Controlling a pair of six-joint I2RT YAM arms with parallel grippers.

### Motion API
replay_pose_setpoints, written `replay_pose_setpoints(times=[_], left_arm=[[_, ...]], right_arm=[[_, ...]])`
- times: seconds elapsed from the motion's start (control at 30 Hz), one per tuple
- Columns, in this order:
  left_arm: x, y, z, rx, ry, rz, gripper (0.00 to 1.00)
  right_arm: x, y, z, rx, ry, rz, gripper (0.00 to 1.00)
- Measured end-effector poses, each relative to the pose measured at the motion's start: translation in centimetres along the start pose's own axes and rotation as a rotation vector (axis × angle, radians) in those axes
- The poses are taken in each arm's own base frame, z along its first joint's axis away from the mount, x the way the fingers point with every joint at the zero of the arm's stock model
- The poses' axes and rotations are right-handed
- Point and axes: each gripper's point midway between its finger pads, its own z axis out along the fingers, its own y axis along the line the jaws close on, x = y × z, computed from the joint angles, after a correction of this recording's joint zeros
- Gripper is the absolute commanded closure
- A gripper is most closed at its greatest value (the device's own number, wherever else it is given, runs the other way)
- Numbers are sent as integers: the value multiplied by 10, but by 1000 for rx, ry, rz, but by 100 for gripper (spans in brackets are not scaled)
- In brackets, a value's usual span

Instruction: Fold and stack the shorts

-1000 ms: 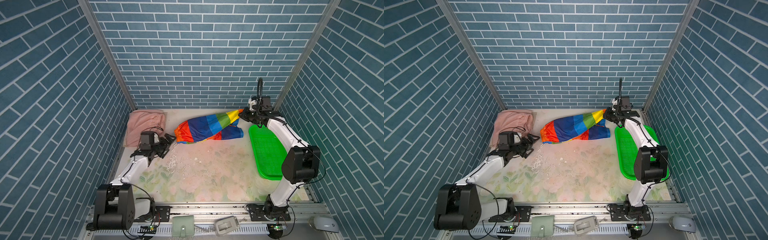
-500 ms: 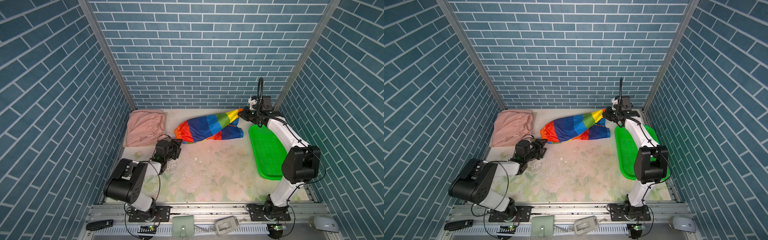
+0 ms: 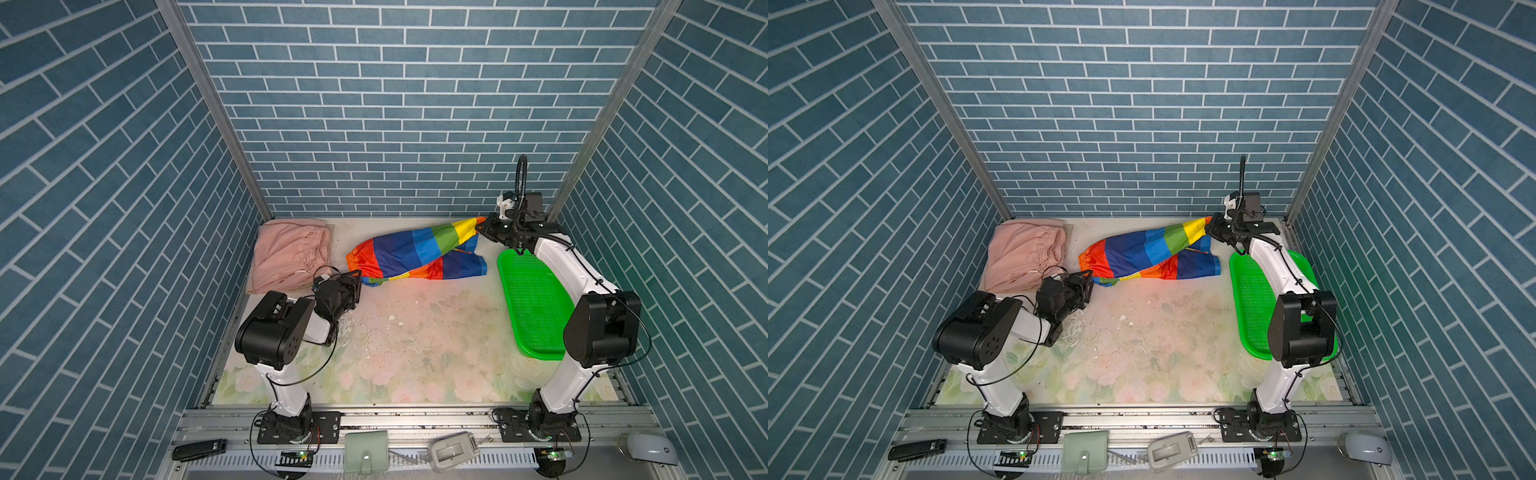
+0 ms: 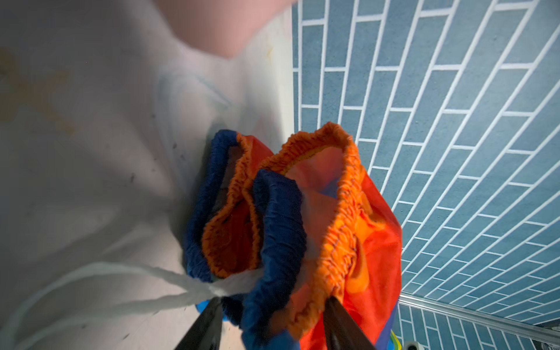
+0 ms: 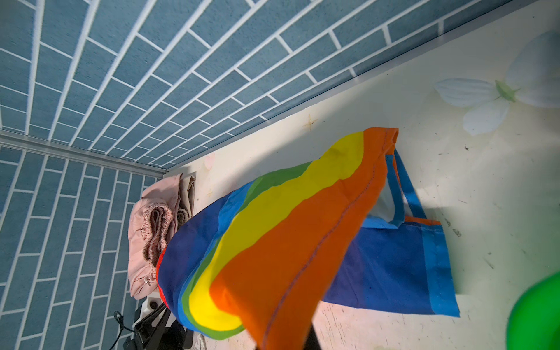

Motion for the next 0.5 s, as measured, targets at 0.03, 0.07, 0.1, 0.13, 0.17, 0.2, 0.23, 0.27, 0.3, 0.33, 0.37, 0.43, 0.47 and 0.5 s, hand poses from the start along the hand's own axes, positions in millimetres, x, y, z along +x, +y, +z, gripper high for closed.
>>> replay_pose_setpoints(times=[0.03,0.07,0.1,0.13,0.17,0.2,0.23,0.27,0.3,0.33,0.37,0.43,0.47,0.5], left_arm=[[-1,-4,2,8,-2,6,58],[-1,-7,3,16,-3,11,63],[-1,-10,4,22,-3,18,67],[-2,-12,5,27,-4,26,72],[-2,-15,7,32,-5,33,76],[-2,-16,7,34,-4,41,79],[-3,-18,8,38,-5,45,84],[-5,-20,8,40,-5,52,87],[-6,-22,8,41,-3,58,89],[-8,-26,8,43,-1,66,92],[-9,-32,8,45,3,74,97],[-13,-51,5,61,6,103,100],[-15,-65,3,74,11,127,100],[-16,-77,0,84,11,148,100]], right_arm=[[0,0,0,-1,-2,-1,100],[0,0,0,-2,-2,-1,100],[0,0,1,-2,-3,-1,100],[0,-1,1,-2,-3,-1,100],[0,-1,1,-1,-2,-1,100],[1,-1,1,-1,-2,0,100],[1,-1,1,-1,-2,0,100],[0,-1,1,-1,-2,0,100],[0,-2,1,-1,-2,0,100],[0,-2,1,-1,-2,0,100],[0,-2,1,-1,-3,0,100],[0,-3,1,-1,-3,2,100],[-1,-3,0,-1,-3,3,100],[-1,-4,0,-1,-4,4,100]])
